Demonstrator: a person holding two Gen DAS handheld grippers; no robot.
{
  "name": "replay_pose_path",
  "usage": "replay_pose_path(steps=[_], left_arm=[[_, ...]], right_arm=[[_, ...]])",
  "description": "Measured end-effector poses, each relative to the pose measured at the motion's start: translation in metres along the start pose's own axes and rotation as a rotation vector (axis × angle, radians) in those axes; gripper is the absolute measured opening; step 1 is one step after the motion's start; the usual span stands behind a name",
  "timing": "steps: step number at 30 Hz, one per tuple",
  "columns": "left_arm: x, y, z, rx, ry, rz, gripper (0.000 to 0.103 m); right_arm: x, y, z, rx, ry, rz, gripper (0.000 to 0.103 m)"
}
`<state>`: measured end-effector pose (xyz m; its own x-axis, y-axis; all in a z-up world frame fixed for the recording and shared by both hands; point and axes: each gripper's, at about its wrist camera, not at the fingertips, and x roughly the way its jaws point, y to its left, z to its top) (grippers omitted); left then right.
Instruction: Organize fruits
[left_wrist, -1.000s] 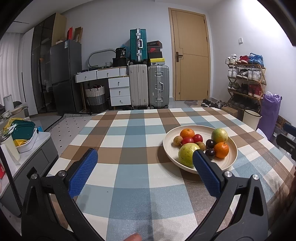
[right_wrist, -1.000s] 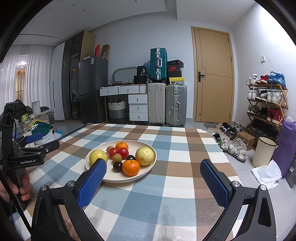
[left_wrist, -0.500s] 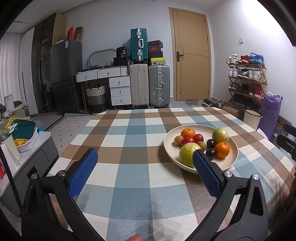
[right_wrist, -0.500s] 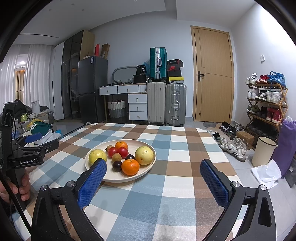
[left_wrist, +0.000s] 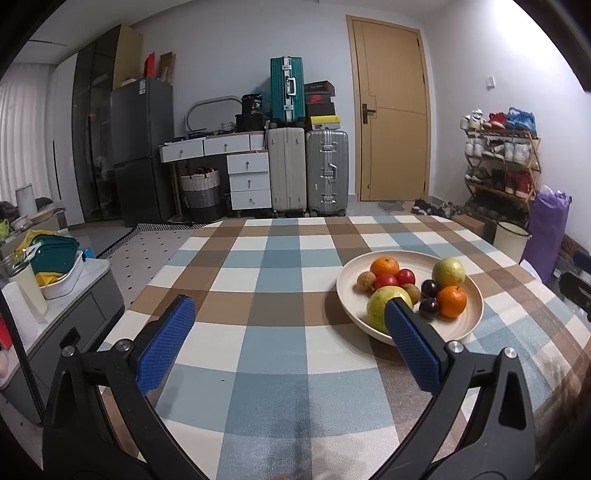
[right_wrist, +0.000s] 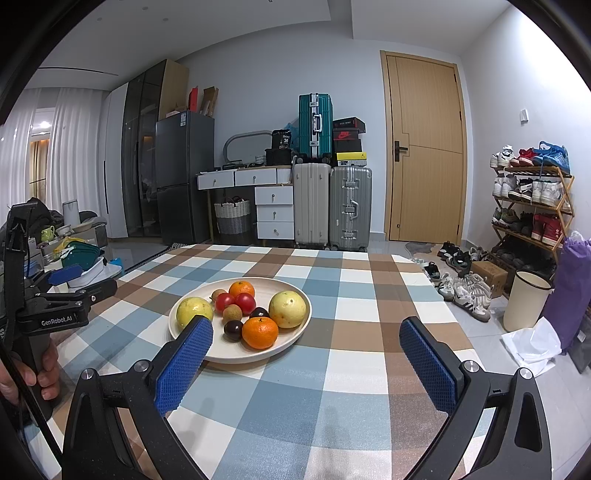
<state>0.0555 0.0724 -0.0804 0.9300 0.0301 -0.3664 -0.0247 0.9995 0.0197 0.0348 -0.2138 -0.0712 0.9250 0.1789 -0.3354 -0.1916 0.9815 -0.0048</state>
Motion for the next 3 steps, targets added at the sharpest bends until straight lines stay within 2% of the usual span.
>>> replay_pose_path(steps=[3], left_arm=[[0.0008, 0.0019, -0.0012, 0.0, 0.013, 0.0, 0.102]], right_arm=[[0.0001, 0.0, 0.0001, 0.0, 0.0, 0.0, 0.103]])
